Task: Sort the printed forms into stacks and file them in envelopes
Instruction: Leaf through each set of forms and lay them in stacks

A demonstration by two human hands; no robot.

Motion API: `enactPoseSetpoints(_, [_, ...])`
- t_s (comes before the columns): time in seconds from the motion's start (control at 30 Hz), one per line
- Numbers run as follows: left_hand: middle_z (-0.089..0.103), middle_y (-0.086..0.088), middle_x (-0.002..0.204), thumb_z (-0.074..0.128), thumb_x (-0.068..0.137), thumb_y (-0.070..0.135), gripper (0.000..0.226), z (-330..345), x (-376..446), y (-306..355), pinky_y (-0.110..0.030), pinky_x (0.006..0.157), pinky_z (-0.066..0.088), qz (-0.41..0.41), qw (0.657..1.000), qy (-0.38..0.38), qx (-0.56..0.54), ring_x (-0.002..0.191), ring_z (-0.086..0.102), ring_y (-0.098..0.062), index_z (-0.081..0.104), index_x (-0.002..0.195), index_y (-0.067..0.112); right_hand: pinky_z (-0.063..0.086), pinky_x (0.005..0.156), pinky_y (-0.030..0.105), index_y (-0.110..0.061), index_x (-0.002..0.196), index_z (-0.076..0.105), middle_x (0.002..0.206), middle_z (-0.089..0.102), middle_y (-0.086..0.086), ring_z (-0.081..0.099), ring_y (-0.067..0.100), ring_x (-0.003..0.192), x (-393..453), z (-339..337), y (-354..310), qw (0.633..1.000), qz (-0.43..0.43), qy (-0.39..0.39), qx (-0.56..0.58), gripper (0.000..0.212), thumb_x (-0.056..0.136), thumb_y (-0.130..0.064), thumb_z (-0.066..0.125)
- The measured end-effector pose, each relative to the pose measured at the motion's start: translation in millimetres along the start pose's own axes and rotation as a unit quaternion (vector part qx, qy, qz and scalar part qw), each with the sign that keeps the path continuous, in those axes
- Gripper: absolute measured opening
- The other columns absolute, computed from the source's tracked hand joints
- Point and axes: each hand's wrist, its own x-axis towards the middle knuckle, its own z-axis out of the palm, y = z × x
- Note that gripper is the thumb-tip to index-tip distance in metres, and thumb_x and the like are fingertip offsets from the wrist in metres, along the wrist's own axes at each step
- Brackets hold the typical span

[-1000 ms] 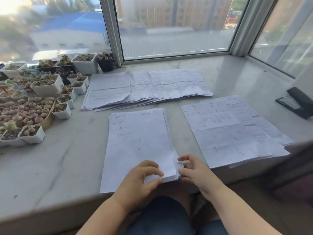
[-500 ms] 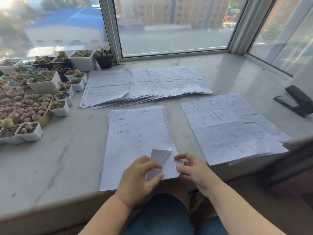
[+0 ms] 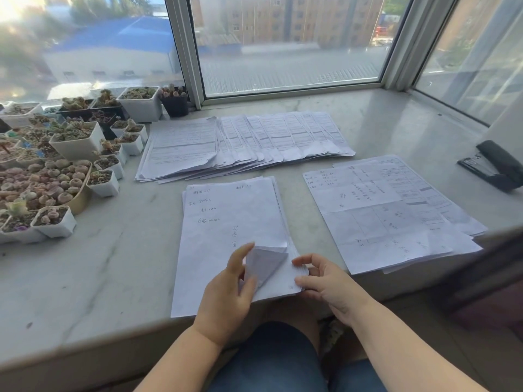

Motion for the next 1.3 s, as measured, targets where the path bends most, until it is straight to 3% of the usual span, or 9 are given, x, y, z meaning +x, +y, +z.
enactPoseSetpoints(0.1, [0.056,0.018,0.102,0.056,0.088,0.019,0.042,0,-1,4,-0.010,0.074,0.046,0.041,0.998,-0.039,0.035,0.089,0.056,0.001,0.055,0.126,0.036,0.055,0.072,0.021,-0.023,0.110,0.063,0.108,0.068,0.009,0.068,0.018,0.095,0,0,0,1.000,0.000,0.000,0.007,0.030,0.088,-0.002,0.064])
enactPoseSetpoints(0.17, [0.050,0.022,0.098,0.060,0.084,0.040,0.025,0,1,5,-0.015,0.072,0.044,0.057,0.990,-0.083,0.102,0.090,0.051,-0.002,0.065,0.108,0.038,0.055,0.070,0.021,-0.022,0.110,0.063,0.104,0.070,0.009,0.070,0.017,0.092,0,0,0,1.000,-0.001,0.002,0.013,0.029,0.089,-0.001,0.061])
enactPoseSetpoints(0.3, [0.041,0.031,0.086,0.062,0.077,0.056,0.030,0,5,3,-0.005,0.069,0.030,0.044,0.988,-0.106,0.108,0.086,0.041,0.005,0.067,0.101,0.038,0.054,0.068,0.022,-0.020,0.110,0.063,0.100,0.072,0.007,0.071,0.014,0.085,2,0,2,1.000,0.001,0.003,0.027,0.029,0.090,0.000,0.059])
enactPoseSetpoints(0.5, [0.052,0.025,0.096,0.060,0.073,0.064,0.040,-5,11,1,-0.017,0.076,0.044,0.035,0.986,-0.135,0.091,0.092,0.051,0.000,0.067,0.103,0.038,0.055,0.067,0.023,-0.018,0.110,0.063,0.097,0.073,0.007,0.071,0.014,0.083,3,0,3,0.999,0.001,0.002,0.040,0.027,0.092,0.000,0.057])
enactPoseSetpoints(0.67, [0.050,0.025,0.089,0.061,0.080,0.055,0.028,-6,11,1,-0.014,0.071,0.043,0.029,0.987,-0.123,0.096,0.088,0.052,-0.003,0.069,0.101,0.037,0.055,0.068,0.022,-0.017,0.112,0.063,0.102,0.071,0.008,0.071,0.014,0.085,2,1,2,0.999,0.000,0.003,0.040,0.026,0.093,-0.001,0.056])
enactPoseSetpoints(0.8, [0.047,0.026,0.094,0.059,0.073,0.064,0.041,-6,11,0,-0.015,0.078,0.043,0.033,0.983,-0.147,0.105,0.093,0.049,0.002,0.064,0.105,0.039,0.055,0.065,0.021,-0.017,0.110,0.062,0.096,0.071,0.007,0.071,0.010,0.078,2,0,2,0.999,0.001,0.000,0.044,0.026,0.093,0.000,0.055])
enactPoseSetpoints(0.93, [0.049,0.022,0.092,0.066,0.081,0.050,0.026,-7,10,2,-0.016,0.076,0.043,0.036,0.985,-0.139,0.099,0.091,0.051,0.000,0.067,0.104,0.038,0.055,0.065,0.021,-0.017,0.110,0.063,0.098,0.071,0.009,0.070,0.012,0.080,1,1,1,0.999,0.003,0.000,0.043,0.026,0.093,0.000,0.055])
enactPoseSetpoints(1.07, [0.052,0.023,0.080,0.062,0.089,0.030,0.010,-12,13,1,-0.009,0.069,0.038,0.013,0.990,-0.137,0.038,0.079,0.053,0.000,0.072,0.091,0.030,0.056,0.070,0.023,-0.020,0.111,0.064,0.099,0.070,0.009,0.069,0.014,0.085,0,0,0,0.999,0.002,0.000,0.037,0.027,0.094,-0.001,0.056])
enactPoseSetpoints(1.3, [0.054,0.013,0.062,0.073,0.080,0.015,0.028,-2,11,0,-0.010,0.059,0.035,-0.064,0.997,-0.045,0.001,0.064,0.052,-0.005,0.058,0.060,0.029,0.055,0.068,0.022,-0.021,0.113,0.064,0.093,0.072,0.005,0.071,0.011,0.079,-1,0,0,0.999,0.004,0.000,0.050,0.030,0.093,0.000,0.056])
